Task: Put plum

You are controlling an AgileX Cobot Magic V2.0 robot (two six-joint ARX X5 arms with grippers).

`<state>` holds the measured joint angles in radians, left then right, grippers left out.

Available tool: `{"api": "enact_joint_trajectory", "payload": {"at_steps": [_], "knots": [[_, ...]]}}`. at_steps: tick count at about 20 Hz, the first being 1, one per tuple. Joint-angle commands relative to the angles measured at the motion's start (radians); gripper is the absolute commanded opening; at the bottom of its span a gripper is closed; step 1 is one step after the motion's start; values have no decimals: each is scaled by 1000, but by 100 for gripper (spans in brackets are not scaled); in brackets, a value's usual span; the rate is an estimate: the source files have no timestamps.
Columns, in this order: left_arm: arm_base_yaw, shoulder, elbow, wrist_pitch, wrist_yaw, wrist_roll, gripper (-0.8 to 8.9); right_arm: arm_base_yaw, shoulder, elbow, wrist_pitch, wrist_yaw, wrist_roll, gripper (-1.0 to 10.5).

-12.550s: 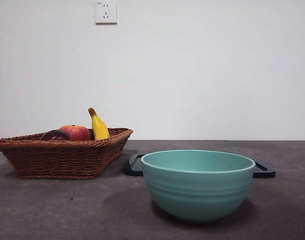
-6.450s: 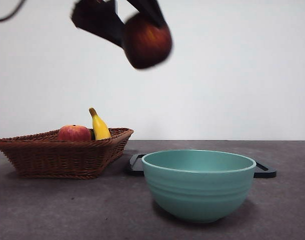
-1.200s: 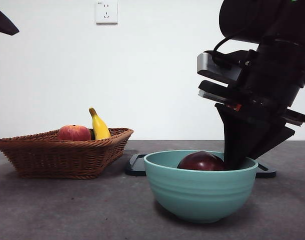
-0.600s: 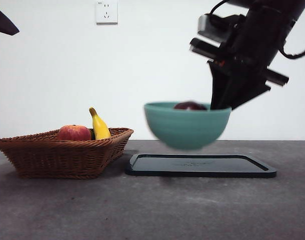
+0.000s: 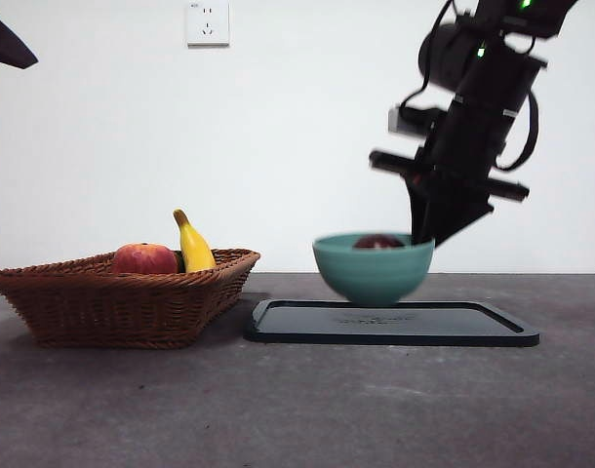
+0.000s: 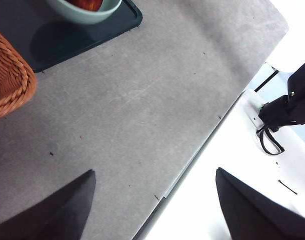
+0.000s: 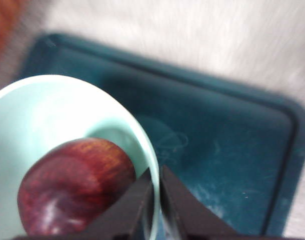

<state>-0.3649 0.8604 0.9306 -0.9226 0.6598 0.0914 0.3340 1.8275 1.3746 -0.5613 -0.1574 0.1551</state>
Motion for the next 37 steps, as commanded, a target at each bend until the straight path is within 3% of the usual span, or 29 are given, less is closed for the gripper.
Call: {"api": "enact_joint_trajectory", "payload": {"at_steps": [1,7,8,10,14,16,19,22,25,30,37], "knots": [[-4,4,8,10,6,13,374,4,46,26,26,-3,-9,14],[-4,4,8,2,6,13,374,4,75,26,28,-3,-8,15],[-4,4,8,2,6,13,373,4,75,26,21,-3,-5,31],[-4,4,8,2,6,13,374,4,75,26,14,-1,-5,196],[-4,4,8,2,6,13,374,1,39,28,5,22,-2,215],[-4,4,8,2,6,13,374,1,-58,28,6,61,-10,215],[-4,4,8,3,6,13,374,3,-259,28,-28,48,-10,214],[-4,4,8,3,6,13,374,11,-468,28,-156,-20,-26,214],[-4,4,8,4,6,13,374,23,-621,-1,-278,-22,-44,214],[-4,4,8,4,6,13,374,50,-854,-204,-285,-47,-44,214],[-4,4,8,20,6,13,373,85,-1099,-494,-284,-188,-43,214]]}}
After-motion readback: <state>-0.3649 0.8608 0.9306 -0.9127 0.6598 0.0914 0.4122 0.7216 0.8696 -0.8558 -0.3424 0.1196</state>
